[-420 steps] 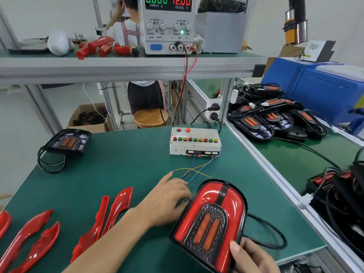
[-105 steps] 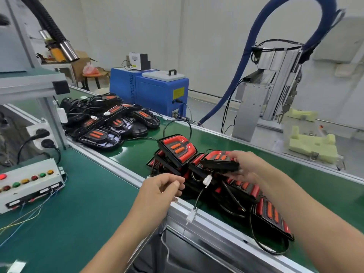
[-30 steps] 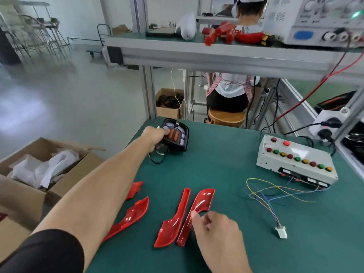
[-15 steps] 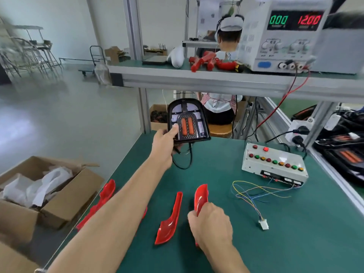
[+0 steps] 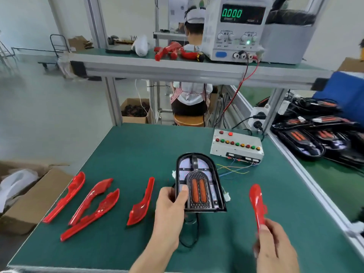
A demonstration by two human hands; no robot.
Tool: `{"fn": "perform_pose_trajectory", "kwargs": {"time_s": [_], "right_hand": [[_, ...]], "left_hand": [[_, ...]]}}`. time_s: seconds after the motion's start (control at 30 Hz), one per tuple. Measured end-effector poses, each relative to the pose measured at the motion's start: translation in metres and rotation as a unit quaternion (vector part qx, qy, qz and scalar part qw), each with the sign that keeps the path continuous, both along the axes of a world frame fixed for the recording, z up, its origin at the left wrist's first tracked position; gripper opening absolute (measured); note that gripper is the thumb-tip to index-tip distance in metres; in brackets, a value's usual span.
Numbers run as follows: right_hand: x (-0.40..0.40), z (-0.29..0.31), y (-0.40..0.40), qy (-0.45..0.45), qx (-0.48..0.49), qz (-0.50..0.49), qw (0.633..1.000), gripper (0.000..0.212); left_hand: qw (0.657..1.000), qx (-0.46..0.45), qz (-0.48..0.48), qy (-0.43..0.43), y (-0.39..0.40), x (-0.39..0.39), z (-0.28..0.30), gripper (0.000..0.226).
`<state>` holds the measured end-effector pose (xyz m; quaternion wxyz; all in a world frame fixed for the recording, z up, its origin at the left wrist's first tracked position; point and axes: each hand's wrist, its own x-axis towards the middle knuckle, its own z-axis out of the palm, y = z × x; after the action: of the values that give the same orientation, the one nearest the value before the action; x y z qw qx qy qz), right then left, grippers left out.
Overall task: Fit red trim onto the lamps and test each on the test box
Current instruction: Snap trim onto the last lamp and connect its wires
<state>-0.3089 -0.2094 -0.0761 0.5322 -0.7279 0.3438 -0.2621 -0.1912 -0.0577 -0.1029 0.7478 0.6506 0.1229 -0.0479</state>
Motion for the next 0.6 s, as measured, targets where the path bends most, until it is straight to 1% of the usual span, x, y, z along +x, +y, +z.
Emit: {"fn": "perform_pose_trajectory", "kwargs": {"time_s": [0.07, 0.13, 0.23, 0.33, 0.47, 0.5, 0.53, 0.6], "right_hand": [[0.008, -0.002, 0.0, -0.009, 0.007, 0.026, 1.0, 0.005], [0.019, -0.004, 0.002, -0.003, -0.021, 0.076, 0.997, 0.007], [0.041, -0.005, 0.008, 0.009, -0.057, 0.15, 0.987, 0.003], [0.067, -0.004, 0.014, 0.024, -0.085, 0.197, 0.976, 0.012], [0.097, 0.002, 0.015, 0.059, -0.107, 0.235, 0.964, 0.016], [0.102, 0.004, 0.014, 0.066, -0.114, 0.239, 0.962, 0.015], [0.106, 0.006, 0.012, 0.075, -0.118, 0.242, 0.96, 0.015], [0.112, 0.009, 0.008, 0.093, -0.119, 0.253, 0.956, 0.02]], "left_hand": [[1.0, 0.013, -0.003, 0.024, -0.002, -0.007, -0.01, 0.029], [0.999, 0.026, 0.003, 0.043, -0.004, -0.013, -0.016, 0.03], [0.996, 0.072, 0.028, 0.055, -0.006, -0.017, -0.017, 0.031], [0.993, 0.098, 0.045, 0.055, -0.008, -0.021, -0.013, 0.028], [0.983, 0.18, 0.032, 0.016, -0.008, -0.026, -0.011, 0.02], [0.98, 0.2, 0.021, 0.006, -0.008, -0.028, -0.01, 0.024], [0.974, 0.225, 0.01, -0.006, -0.009, -0.028, -0.009, 0.033], [0.953, 0.3, 0.0, -0.032, -0.008, -0.03, -0.006, 0.057]]}}
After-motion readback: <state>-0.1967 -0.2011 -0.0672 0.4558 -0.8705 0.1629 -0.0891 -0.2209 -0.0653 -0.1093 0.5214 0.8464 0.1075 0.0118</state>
